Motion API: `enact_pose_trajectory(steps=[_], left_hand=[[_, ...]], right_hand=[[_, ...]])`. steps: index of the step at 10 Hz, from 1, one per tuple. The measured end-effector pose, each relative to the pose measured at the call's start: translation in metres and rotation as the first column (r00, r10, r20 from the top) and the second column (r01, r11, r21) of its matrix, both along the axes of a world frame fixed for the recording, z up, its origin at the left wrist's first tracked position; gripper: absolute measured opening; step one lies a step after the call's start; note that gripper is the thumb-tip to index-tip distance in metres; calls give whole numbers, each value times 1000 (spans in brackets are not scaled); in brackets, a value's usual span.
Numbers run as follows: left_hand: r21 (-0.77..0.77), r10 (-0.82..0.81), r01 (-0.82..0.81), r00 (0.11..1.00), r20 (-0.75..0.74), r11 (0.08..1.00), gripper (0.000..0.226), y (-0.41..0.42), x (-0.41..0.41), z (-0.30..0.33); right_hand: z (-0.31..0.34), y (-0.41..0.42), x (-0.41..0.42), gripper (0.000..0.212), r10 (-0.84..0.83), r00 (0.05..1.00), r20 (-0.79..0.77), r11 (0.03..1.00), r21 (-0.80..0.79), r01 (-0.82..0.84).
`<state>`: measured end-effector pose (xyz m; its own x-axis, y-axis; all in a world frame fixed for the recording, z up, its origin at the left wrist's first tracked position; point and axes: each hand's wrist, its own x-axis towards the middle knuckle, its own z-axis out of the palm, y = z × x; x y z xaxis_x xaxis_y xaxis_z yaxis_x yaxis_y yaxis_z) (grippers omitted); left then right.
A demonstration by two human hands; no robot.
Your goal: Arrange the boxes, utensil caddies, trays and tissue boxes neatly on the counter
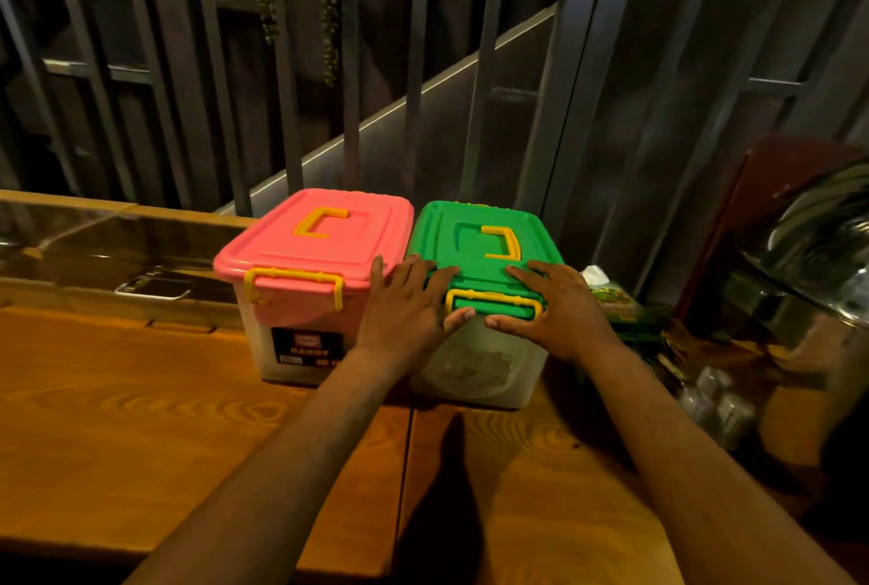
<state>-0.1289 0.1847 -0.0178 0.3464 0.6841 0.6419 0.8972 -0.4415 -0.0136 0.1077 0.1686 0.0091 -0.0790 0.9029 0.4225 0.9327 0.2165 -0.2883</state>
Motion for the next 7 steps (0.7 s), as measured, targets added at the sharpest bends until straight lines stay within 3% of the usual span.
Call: enact_pose_trajectory(steps=[2,5,7], left_hand=[[70,7,-7,1000,-1,998,63,6,2,-5],[-131,64,-71,996,-54,989,66,-13,7,12],[-90,-8,7,1000,-7,996,62,-40,29,11]], right_hand=[[0,1,1,103,-4,1000,3,1000,-9,4],[1,-31,-21,98,-171,985,28,982,-82,172],[-3,-69,-15,78,-168,984,65,984,-50,171]])
